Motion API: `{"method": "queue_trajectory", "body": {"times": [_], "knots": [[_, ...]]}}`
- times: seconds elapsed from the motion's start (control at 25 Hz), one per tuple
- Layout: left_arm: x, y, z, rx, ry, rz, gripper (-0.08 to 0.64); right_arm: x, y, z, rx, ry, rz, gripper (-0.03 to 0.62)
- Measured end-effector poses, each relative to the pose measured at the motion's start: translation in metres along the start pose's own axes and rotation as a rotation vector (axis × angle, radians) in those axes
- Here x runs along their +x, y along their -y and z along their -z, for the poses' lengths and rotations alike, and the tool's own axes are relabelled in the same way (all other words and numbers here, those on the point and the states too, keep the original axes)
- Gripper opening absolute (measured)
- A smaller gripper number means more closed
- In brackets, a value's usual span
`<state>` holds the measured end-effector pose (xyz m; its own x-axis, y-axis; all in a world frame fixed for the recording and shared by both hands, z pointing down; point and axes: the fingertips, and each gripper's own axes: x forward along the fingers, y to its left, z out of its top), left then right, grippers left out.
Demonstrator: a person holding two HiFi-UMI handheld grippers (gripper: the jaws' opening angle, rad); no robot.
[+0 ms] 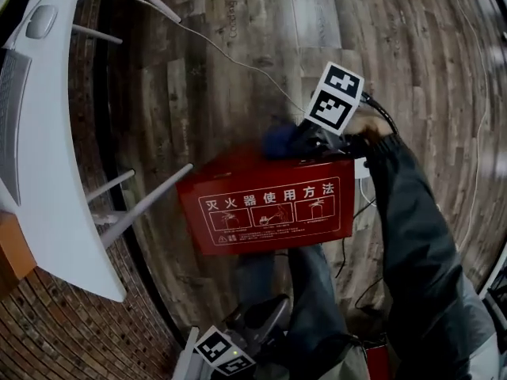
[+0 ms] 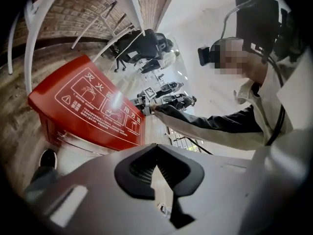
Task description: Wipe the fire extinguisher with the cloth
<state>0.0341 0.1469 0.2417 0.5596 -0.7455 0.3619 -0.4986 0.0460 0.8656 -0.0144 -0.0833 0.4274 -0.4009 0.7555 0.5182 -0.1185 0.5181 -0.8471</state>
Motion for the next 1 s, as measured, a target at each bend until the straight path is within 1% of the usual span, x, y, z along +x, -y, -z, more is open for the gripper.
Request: {"method": "queue_trajectory", "body": {"times": [0.12, 0.2, 0.28, 0.36, 0.52, 0.6, 0.64, 0.72, 0.76, 0.84, 0.88, 0.92, 1.0], "knots": [[-0.014, -0.014, -0.008, -0.049, -0.01, 0.062, -0.002, 0.042, 0.003, -0.025, 0.037, -0.052, -0.071, 0.07], [-0.021, -0.027, -0.013, -0.078, -0.013, 0.075, -0.002, 0.067, 0.009, -0.04, 0.067, -0.093, -0.085, 0.069], [-0.031, -0.041, -0.021, -0.104, 0.003, 0.074, -0.002, 0.096, 0.018, -0.054, 0.088, -0.136, -0.079, 0.069], [-0.042, -0.053, -0.029, -0.13, 0.016, 0.08, -0.002, 0.127, 0.027, -0.066, 0.085, -0.176, -0.058, 0.069], [-0.051, -0.078, -0.039, -0.152, 0.031, 0.087, -0.002, 0.167, 0.058, -0.081, 0.102, -0.217, -0.008, 0.069], [-0.054, -0.084, -0.04, -0.159, 0.031, 0.091, -0.002, 0.169, 0.08, -0.069, 0.114, -0.257, 0.037, 0.069], [-0.054, -0.086, -0.041, -0.158, 0.029, 0.091, -0.002, 0.164, 0.095, -0.056, 0.13, -0.29, 0.075, 0.069], [-0.054, -0.09, -0.048, -0.144, 0.029, 0.079, -0.002, 0.145, 0.123, -0.024, 0.198, -0.349, 0.151, 0.069], [-0.053, -0.092, -0.053, -0.132, 0.031, 0.067, -0.002, 0.134, 0.132, -0.01, 0.243, -0.359, 0.169, 0.069], [-0.051, -0.095, -0.065, -0.102, 0.035, 0.038, -0.002, 0.113, 0.135, 0.008, 0.318, -0.334, 0.162, 0.069], [-0.05, -0.096, -0.072, -0.086, 0.038, 0.021, -0.002, 0.105, 0.131, 0.011, 0.333, -0.314, 0.152, 0.069], [-0.049, -0.098, -0.079, -0.069, 0.041, 0.004, -0.002, 0.099, 0.124, 0.012, 0.326, -0.302, 0.144, 0.069], [-0.047, -0.1, -0.094, -0.036, 0.046, -0.031, -0.002, 0.091, 0.105, 0.011, 0.254, -0.304, 0.145, 0.067]]}}
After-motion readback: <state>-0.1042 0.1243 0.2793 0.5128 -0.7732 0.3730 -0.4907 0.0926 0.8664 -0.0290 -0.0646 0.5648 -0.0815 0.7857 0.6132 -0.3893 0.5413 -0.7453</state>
